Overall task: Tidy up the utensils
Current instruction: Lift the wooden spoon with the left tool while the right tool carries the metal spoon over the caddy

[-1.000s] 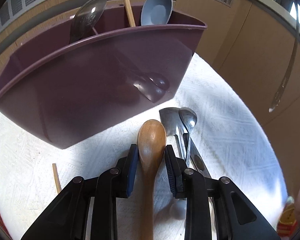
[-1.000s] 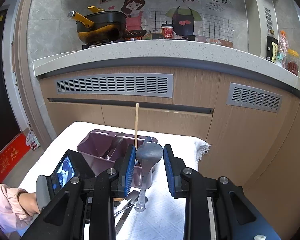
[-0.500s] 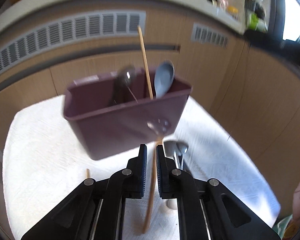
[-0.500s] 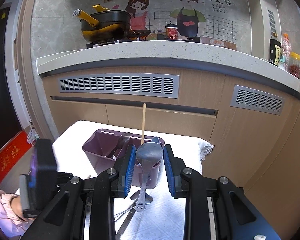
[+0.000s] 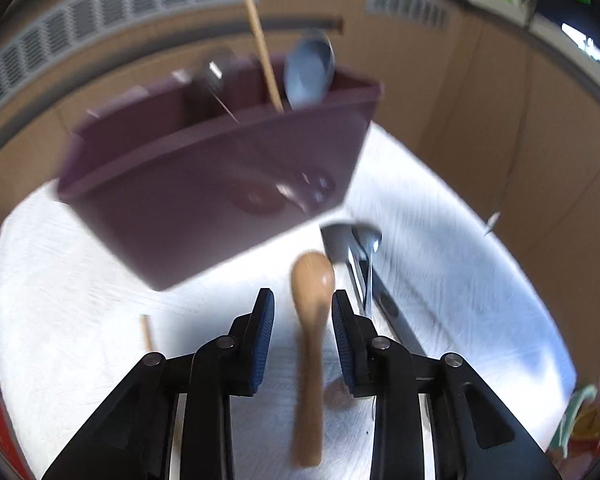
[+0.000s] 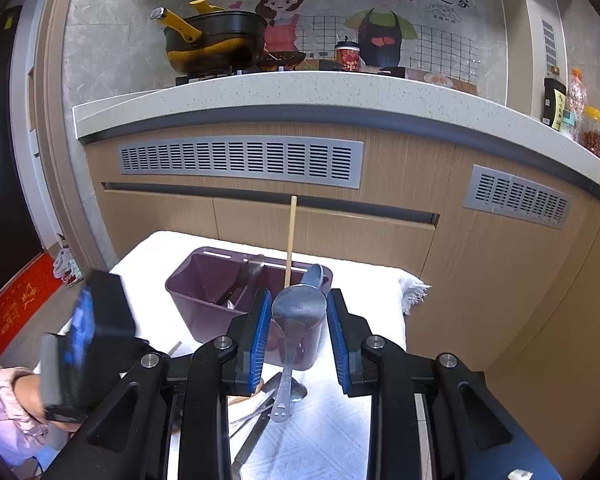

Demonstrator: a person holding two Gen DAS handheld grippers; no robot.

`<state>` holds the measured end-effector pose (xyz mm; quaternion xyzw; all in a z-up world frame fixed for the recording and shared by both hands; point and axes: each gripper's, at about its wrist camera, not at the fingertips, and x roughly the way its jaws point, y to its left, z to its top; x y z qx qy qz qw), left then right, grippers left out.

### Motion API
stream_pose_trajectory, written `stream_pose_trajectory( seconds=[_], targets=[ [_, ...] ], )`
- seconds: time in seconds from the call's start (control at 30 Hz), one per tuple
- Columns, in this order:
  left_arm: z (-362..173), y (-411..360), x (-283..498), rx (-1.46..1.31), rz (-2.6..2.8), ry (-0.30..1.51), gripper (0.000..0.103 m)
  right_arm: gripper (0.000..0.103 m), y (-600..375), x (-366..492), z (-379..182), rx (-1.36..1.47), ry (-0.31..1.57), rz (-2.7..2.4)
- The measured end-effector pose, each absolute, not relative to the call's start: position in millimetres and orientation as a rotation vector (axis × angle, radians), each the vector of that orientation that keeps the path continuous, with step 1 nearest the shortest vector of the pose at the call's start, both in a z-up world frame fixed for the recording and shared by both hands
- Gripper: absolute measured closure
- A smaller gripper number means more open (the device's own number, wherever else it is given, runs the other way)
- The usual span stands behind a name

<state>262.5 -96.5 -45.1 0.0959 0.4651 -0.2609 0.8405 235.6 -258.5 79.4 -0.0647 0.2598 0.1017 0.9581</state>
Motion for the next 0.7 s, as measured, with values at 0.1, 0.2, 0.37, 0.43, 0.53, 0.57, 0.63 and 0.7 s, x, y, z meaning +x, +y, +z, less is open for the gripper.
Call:
stream_pose_trajectory(
  seconds=[0.1,0.2,0.37,0.43,0.53,0.57,0.63,0.7],
  targets=[
    [-60,-112,273,0.243,-0.535,1.028,0.072,0.077,-266,233,77,-0.124,0.531,0.201],
    [-63,-124,277,0.275,-0.525,1.028,0.071,0.077,-271,232,76,-0.115,0.534,0.193],
    [-58,-124,273,0.257,-0.501,0.991,0.072,0.077,-276,236,69,-0.088,0.555,0.193],
    [-48,-109,259,0.204,-0.49,0.936,0.072,0.077,-275,236,66,-0.081,0.563,0.2],
    [-20,-78,231,0.091,-0.473,0.814,0.072,0.077,-271,234,63,-0.084,0.57,0.211],
    [-10,-68,222,0.058,-0.465,0.765,0.072,0.077,-269,234,61,-0.091,0.573,0.215],
    [8,-50,205,-0.003,-0.448,0.673,0.072,0.077,-264,233,59,-0.1,0.577,0.221],
    [21,-36,192,-0.045,-0.439,0.599,0.072,0.077,-260,233,57,-0.098,0.582,0.229]
  ],
)
